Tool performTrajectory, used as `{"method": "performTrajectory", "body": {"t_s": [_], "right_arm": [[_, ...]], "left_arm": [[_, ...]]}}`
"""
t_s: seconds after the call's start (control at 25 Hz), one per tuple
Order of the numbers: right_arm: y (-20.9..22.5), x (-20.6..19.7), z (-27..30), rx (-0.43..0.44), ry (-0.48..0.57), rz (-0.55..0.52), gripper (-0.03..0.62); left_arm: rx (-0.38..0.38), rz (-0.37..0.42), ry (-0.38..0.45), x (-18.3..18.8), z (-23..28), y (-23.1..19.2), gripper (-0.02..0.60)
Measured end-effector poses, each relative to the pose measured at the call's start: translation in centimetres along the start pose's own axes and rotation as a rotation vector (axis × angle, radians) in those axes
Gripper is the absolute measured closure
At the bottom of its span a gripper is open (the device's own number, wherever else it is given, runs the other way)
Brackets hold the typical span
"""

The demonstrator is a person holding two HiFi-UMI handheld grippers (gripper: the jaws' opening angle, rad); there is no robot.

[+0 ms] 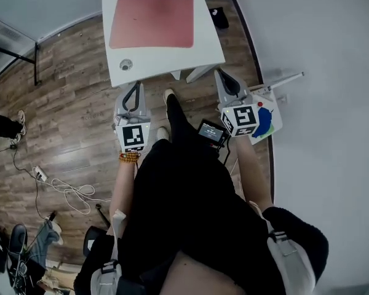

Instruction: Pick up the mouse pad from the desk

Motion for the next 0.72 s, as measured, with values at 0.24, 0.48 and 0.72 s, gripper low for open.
{"method": "performTrajectory", "body": {"t_s": [0.24,0.48,0.72], "right_arm": [[5.4,-2.0,7.3,0.087,-0.041,-0.077,0.572],[9.1,-4.7,16.3,0.25,-0.095,-0.182,0.571],[9.4,-9.0,21.9,0.454,-0.19,-0.284,0.569]], "left_arm": [[0.031,0.058,-0.033,0.7,6.8,-2.7,0.581],[-0.079,0.159,-0.119,0.8,16.1,-3.1,0.58],[-0.197,0.252,-0.262,-1.8,21.5,-1.8,0.564]]}}
Point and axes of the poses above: the fingertips, and each gripper's own axes: z forward along the fingers, y to its right, x out of its top, the point moved 4 cm from there along -z, backward along the fingers, and after that the axes turned 6 degrees about -z, right-handed, at the moved point
